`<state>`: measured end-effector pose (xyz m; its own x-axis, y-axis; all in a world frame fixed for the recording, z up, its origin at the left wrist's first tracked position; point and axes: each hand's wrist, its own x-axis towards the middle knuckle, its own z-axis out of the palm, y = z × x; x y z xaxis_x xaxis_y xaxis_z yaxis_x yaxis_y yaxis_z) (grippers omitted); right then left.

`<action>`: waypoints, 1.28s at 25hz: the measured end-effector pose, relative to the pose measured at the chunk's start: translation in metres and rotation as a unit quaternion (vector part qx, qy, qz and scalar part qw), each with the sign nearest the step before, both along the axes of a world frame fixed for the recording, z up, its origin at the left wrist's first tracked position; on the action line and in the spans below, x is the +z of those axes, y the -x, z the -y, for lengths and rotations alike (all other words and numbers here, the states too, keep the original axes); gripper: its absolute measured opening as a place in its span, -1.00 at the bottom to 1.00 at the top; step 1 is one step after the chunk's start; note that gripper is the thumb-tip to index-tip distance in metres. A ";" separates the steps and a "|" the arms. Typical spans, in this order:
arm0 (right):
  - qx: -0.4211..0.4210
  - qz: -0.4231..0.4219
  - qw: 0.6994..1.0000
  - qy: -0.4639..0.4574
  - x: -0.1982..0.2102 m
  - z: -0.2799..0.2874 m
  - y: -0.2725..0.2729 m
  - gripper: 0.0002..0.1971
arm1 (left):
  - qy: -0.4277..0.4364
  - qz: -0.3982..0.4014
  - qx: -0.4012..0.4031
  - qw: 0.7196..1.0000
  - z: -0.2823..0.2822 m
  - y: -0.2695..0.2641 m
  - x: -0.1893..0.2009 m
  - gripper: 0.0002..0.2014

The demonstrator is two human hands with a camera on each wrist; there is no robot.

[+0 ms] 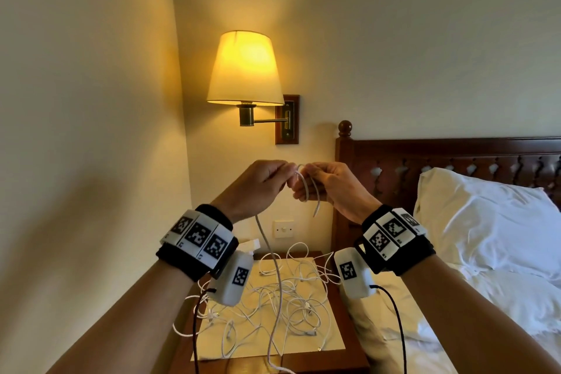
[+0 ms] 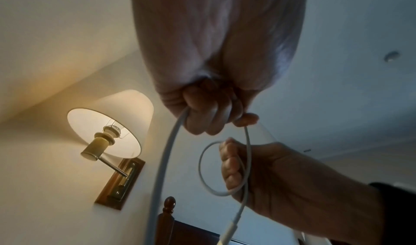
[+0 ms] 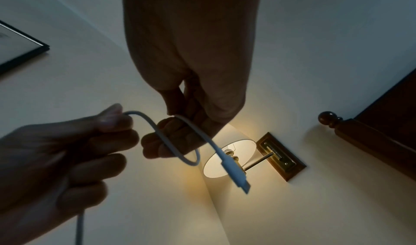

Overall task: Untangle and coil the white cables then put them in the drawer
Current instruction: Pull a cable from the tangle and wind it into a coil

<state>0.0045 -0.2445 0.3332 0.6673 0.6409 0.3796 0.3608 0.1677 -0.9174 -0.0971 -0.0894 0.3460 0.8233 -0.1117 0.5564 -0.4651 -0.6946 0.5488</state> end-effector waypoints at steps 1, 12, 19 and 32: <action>0.006 0.007 1.000 -0.002 0.000 0.000 0.000 -0.66 | -0.024 0.042 0.022 0.999 0.000 -0.005 0.000 -0.64; 0.084 -0.035 0.996 -0.019 -0.006 -0.008 0.012 -0.65 | -0.027 0.192 0.159 0.968 -0.002 -0.035 -0.015 -0.72; 0.133 -0.174 0.971 -0.092 -0.002 -0.006 0.015 -0.65 | -0.001 0.137 0.131 0.982 -0.012 -0.042 -0.023 -0.64; 0.040 -0.100 0.989 -0.097 0.014 0.005 0.002 -0.72 | -0.095 0.016 0.024 0.995 -0.005 -0.001 -0.084 -0.66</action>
<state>0.0027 -0.2493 0.3471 0.6924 0.6223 0.3652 0.1531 0.3679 -0.9172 -0.0958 -0.0839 0.2623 0.8121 -0.1790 0.5554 -0.4445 -0.8064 0.3900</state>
